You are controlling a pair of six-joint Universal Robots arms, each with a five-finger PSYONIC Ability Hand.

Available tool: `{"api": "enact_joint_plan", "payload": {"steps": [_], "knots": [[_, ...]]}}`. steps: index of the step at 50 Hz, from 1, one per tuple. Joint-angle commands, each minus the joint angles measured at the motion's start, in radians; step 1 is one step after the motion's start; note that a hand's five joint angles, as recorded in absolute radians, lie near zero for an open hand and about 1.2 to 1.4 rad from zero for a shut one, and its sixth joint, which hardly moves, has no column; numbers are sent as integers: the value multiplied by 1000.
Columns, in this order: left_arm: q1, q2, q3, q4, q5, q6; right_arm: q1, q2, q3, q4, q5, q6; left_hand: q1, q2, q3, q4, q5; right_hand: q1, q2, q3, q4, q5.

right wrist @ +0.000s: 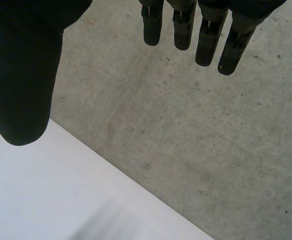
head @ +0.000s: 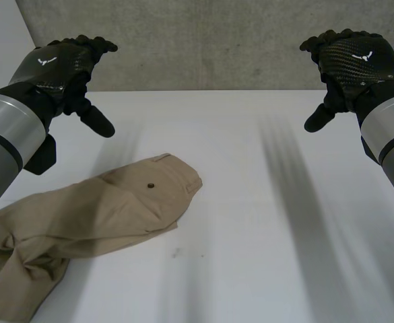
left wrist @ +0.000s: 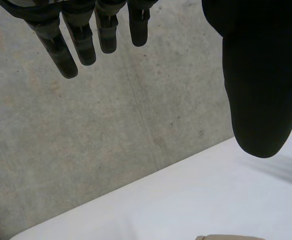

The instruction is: Fold the shorts.

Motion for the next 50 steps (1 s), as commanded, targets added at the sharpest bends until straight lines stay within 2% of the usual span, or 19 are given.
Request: {"api": "enact_joint_plan", "payload": {"steps": [1, 12, 15, 19, 21, 23, 29, 32, 35, 36, 37, 38, 41, 50], "knots": [[-4, -19, 0, -8, -1, 65, 0, 1, 0, 0, -2, 0, 2, -27, -39, -32, -46, 20, -43, -39, -59, -50], [-59, -33, -4, -34, -5, 148, 3, 1, -2, 3, -3, 0, 27, -2, -15, -8, -22, 20, -43, -39, -59, -50], [-80, -40, -30, -77, -6, 203, 0, 0, -2, 3, -3, -9, 27, -2, -15, -8, -22, 20, -43, -39, -59, -50], [-108, -94, -85, -102, -11, 348, 3, 0, 3, 3, -3, -44, 30, 1, -12, -5, -19, 20, -43, -39, -59, -50], [-111, -106, -95, -103, -12, 372, 5, 0, 8, 5, -3, -63, 35, 6, -6, 1, -13, 20, -43, -39, -59, -50], [-119, -169, -121, -96, -43, 438, 5, 0, 14, 2, -2, -87, 62, 33, 20, 27, 14, 20, -43, -39, -59, -50], [-123, -324, -119, -39, -194, 447, 12, 3, 17, 0, -2, -101, 62, 33, 20, 27, 14, 20, -43, -39, -59, -50], [-132, -364, -113, -14, -244, 452, 15, 6, 17, 0, -2, -103, 82, 53, 41, 48, 34, 20, -43, -39, -59, -50], [-137, -393, -105, 21, -270, 454, 15, 7, 17, 0, -2, -103, 474, 445, 433, 440, 426, 20, -43, -39, -59, -50], [-137, -393, -105, 21, -270, 454, 15, 7, 17, 0, -2, -103, 476, 447, 434, 441, 428, 20, -43, -39, -59, -50], [-137, -393, -95, 63, -270, 454, 15, 7, 17, 0, -2, -103, 1037, 1008, 995, 1002, 988, 20, -43, -39, -59, -50], [-139, -387, -93, 81, -270, 455, 15, 7, 17, 0, -2, -103, 1222, 1193, 1181, 1188, 1174, 20, -43, -39, -59, -50], [-146, -375, -79, 121, -270, 455, 15, 6, 17, 0, -2, -104, 1224, 1195, 1183, 1190, 1176, 20, -43, -39, -59, -50], [-255, -101, 35, 167, -276, 451, 11, -2, 12, 0, -2, -104, 1224, 1195, 1183, 1190, 1176, 20, -43, -39, -59, -50]]}}
